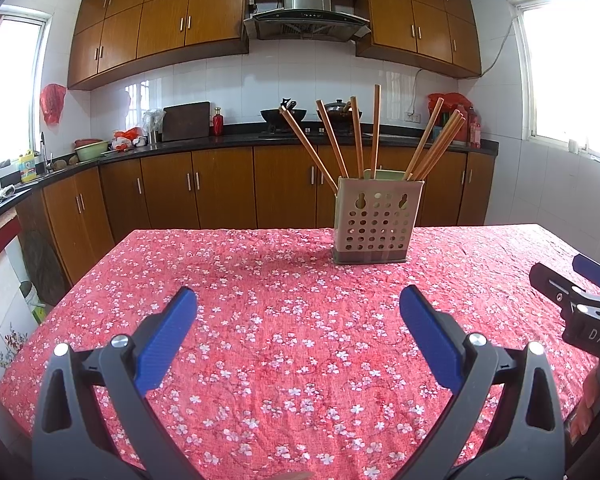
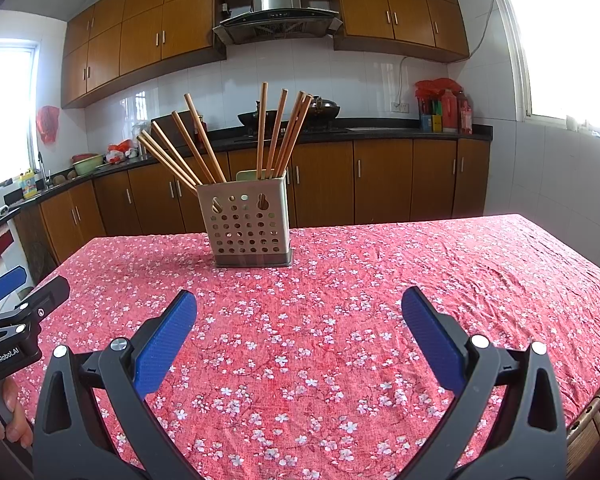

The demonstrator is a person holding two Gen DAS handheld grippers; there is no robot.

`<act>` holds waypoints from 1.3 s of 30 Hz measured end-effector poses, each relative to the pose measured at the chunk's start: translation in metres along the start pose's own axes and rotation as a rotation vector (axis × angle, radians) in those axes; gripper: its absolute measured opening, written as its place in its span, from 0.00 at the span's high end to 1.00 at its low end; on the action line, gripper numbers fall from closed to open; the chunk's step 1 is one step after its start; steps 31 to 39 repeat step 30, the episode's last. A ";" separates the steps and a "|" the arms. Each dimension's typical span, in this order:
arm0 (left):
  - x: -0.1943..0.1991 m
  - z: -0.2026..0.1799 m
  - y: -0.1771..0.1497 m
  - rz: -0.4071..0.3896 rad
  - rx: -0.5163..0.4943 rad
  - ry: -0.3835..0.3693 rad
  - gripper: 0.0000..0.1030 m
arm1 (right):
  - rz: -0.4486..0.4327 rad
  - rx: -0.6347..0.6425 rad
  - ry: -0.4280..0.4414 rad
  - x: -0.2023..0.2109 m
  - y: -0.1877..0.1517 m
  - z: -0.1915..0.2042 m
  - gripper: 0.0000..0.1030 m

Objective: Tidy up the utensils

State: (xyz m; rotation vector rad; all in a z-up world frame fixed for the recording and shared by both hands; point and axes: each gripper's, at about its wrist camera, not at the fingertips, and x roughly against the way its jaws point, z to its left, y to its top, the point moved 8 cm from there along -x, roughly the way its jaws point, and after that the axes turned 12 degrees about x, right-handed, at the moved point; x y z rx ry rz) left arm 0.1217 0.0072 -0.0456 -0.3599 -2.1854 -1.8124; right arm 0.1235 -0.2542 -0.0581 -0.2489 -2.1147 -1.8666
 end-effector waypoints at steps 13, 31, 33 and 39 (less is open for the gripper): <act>0.000 0.003 0.000 0.005 -0.001 0.003 0.04 | 0.001 -0.001 0.001 -0.001 -0.001 -0.002 0.02; -0.002 0.006 0.003 0.014 0.006 0.006 0.04 | 0.002 -0.001 0.002 -0.001 -0.001 -0.002 0.02; -0.002 0.006 0.003 0.014 0.006 0.006 0.04 | 0.002 -0.001 0.002 -0.001 -0.001 -0.002 0.02; -0.002 0.006 0.003 0.014 0.006 0.006 0.04 | 0.002 -0.001 0.002 -0.001 -0.001 -0.002 0.02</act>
